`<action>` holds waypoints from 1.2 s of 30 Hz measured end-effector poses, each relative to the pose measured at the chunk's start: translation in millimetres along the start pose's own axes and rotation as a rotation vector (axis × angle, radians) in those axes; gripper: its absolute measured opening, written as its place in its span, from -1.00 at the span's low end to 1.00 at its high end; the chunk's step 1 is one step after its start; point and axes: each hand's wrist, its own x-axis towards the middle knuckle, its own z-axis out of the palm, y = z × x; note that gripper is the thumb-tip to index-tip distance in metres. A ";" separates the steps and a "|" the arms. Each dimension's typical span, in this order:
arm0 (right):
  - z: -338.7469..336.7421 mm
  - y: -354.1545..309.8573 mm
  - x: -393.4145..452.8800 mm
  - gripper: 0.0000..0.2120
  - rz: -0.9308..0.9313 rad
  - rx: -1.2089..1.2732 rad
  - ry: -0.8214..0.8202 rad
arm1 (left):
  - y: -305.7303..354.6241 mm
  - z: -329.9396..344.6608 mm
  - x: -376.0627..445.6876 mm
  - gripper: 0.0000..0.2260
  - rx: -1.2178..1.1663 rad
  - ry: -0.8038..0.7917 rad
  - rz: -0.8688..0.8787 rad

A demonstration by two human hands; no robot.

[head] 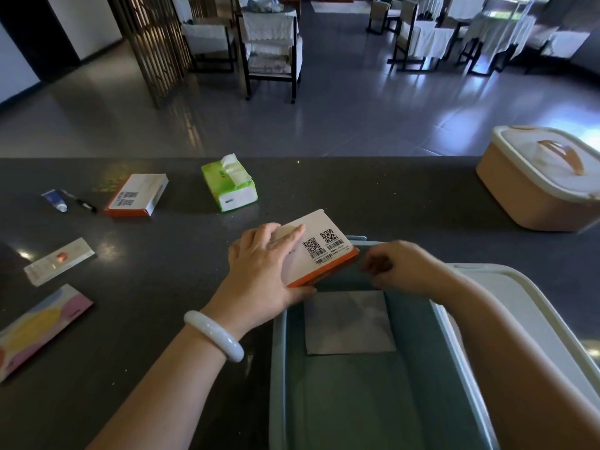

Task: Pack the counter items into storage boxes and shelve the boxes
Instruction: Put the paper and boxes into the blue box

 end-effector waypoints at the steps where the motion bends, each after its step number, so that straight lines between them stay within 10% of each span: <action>1: -5.5 3.1 -5.6 -0.75 -0.002 0.034 0.132 | 4.2 -0.9 -1.0 -0.14 -0.009 0.020 0.020; 6: -8.7 25.9 -29.1 -0.74 0.034 0.067 0.533 | 33.1 0.9 -7.9 -0.14 -0.004 0.040 0.152; 17: 33.4 38.9 -28.8 -0.55 0.112 0.299 0.335 | 60.2 43.3 -7.9 0.01 0.093 -0.434 0.136; 36: 42.6 53.6 -23.0 -0.62 0.060 0.444 0.350 | 56.9 102.2 9.5 0.05 0.187 -0.558 -0.044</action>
